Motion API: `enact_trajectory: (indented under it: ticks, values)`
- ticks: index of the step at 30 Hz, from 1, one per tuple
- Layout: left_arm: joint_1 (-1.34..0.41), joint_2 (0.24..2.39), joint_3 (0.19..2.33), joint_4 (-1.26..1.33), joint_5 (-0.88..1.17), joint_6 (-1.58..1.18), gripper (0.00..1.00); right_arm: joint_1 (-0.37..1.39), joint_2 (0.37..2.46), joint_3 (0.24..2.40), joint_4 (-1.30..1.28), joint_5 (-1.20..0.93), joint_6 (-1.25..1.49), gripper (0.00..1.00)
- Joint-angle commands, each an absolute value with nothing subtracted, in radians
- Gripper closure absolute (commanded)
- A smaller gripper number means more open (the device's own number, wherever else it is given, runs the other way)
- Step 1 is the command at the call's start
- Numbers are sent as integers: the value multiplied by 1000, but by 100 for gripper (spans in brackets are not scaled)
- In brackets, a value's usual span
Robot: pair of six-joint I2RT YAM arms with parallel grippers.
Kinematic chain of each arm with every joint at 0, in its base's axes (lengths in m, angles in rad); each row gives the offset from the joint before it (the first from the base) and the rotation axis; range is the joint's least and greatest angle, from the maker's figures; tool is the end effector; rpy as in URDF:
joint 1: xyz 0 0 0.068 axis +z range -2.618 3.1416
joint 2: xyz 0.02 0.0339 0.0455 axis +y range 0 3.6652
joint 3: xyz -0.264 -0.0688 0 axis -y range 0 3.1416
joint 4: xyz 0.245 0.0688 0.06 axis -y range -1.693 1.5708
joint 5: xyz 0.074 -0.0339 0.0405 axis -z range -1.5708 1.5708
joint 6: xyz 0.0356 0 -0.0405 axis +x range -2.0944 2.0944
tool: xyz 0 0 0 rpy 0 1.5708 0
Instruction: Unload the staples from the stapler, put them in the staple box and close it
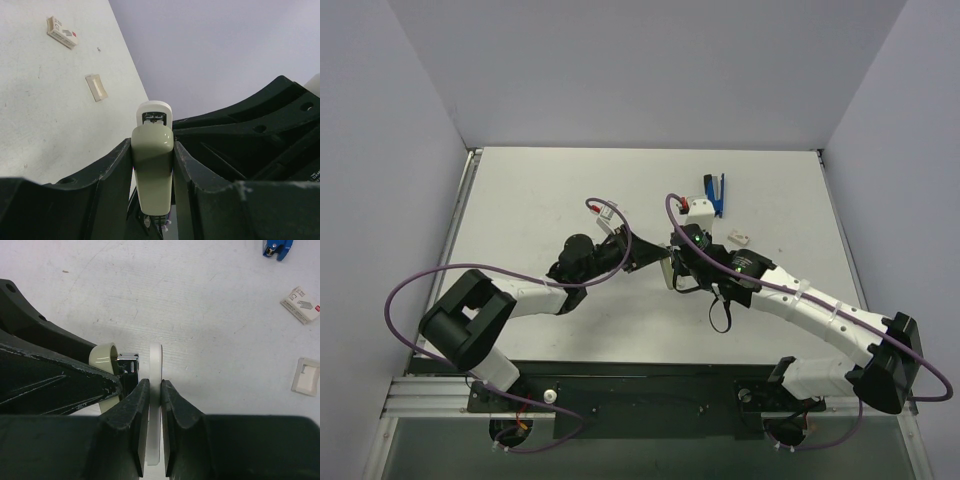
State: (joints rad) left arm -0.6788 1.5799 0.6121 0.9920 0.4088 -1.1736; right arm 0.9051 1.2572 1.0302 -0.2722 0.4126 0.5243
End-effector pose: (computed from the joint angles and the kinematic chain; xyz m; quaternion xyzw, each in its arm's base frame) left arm 0.2382 -0.2103 0.2123 -0.0267 0.6987 -0.6453 0.3077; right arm 0.1869 0.2148 0.3169 -0.0566 0.8462 0.1945 0.4929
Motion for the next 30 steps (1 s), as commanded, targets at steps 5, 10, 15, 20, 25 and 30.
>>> enact_trajectory:
  ticks: [5,10,15,20,25,30]
  values:
    - [-683,1566,621,1003,402,-1143,100,919,1177,1061,-270,459,537,66]
    - [-681,1551,635,954,400,-1109,100,919,1115,1068,-317,479,520,51]
    - [-690,1522,663,879,428,-1048,100,904,1058,1062,-360,486,433,45]
    - [-703,1502,704,825,527,-1009,100,871,1016,1051,-439,422,362,44]
    - [-707,1442,738,680,650,-914,100,841,934,1090,-505,296,295,43]
    - [-736,1344,834,439,713,-743,100,822,891,1141,-554,79,223,43]
